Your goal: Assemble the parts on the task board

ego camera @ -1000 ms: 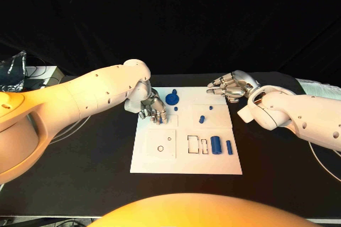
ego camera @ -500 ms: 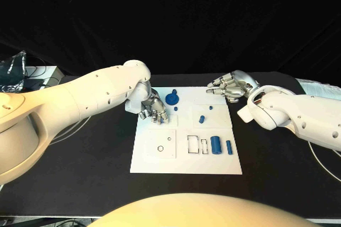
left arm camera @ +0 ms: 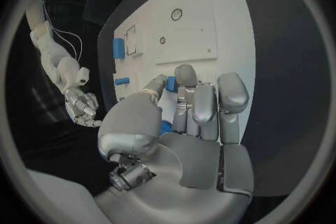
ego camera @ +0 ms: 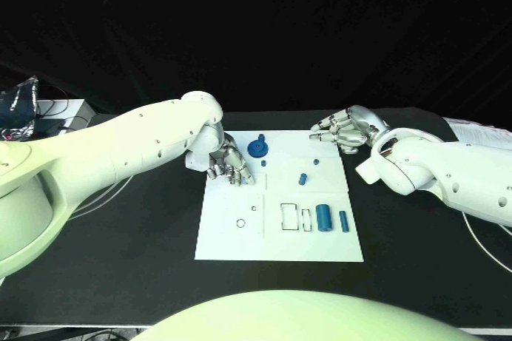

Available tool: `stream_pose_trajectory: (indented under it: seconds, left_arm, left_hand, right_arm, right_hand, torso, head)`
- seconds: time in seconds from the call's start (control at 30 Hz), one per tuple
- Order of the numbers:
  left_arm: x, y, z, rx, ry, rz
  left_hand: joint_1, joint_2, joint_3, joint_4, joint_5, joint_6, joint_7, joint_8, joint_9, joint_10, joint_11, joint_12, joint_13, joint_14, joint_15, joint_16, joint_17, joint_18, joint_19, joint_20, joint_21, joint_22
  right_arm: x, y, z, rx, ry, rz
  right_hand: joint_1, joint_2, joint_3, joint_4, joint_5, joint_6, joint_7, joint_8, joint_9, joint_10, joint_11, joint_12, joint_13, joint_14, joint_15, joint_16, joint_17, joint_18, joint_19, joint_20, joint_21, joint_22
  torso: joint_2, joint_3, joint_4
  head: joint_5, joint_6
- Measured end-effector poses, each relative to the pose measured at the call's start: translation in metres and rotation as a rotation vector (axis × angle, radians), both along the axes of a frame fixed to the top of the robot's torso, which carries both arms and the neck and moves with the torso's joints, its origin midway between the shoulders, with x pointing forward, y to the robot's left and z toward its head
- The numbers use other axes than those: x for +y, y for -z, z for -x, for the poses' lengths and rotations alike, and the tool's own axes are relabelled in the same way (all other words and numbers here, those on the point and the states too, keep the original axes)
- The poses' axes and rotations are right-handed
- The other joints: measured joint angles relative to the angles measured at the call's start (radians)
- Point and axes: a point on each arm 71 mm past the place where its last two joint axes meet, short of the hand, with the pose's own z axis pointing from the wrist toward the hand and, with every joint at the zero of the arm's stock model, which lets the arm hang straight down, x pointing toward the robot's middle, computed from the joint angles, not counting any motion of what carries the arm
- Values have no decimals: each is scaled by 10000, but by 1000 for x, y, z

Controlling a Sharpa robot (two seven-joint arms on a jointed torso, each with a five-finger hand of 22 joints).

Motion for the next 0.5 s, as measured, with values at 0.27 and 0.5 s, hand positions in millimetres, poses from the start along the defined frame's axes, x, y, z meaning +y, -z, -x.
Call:
stream_pose_trajectory:
  seconds: [0.27,0.5]
  left_arm:
    - [5,0,1,-53,-50,-42]
    - [7,-1,2,-140,-93,-4]
  left_hand:
    - [375,74,-1770,303,-29,2,0,10,-19,41,5,0,-1,0,0,0,-1,1,0,0,0,0]
    - [701,263,-3092,628,-148,1,-1,9,-20,40,5,0,-1,0,0,0,-1,0,0,0,40,0]
  right_arm:
    - [0,0,0,-2,4,2]
    - [-1,0,0,-3,9,5]
  right_hand:
    - [0,0,0,0,0,-1,-1,0,0,-2,-1,0,0,0,0,0,0,0,0,0,0,0]
    - [0,0,0,0,0,-2,-2,0,0,-1,-1,0,0,0,0,0,0,0,0,0,0,-1]
  torso:
    - [-6,3,-1]
    - [-6,3,2]
  head:
    - [-8,0]
    - [-12,0]
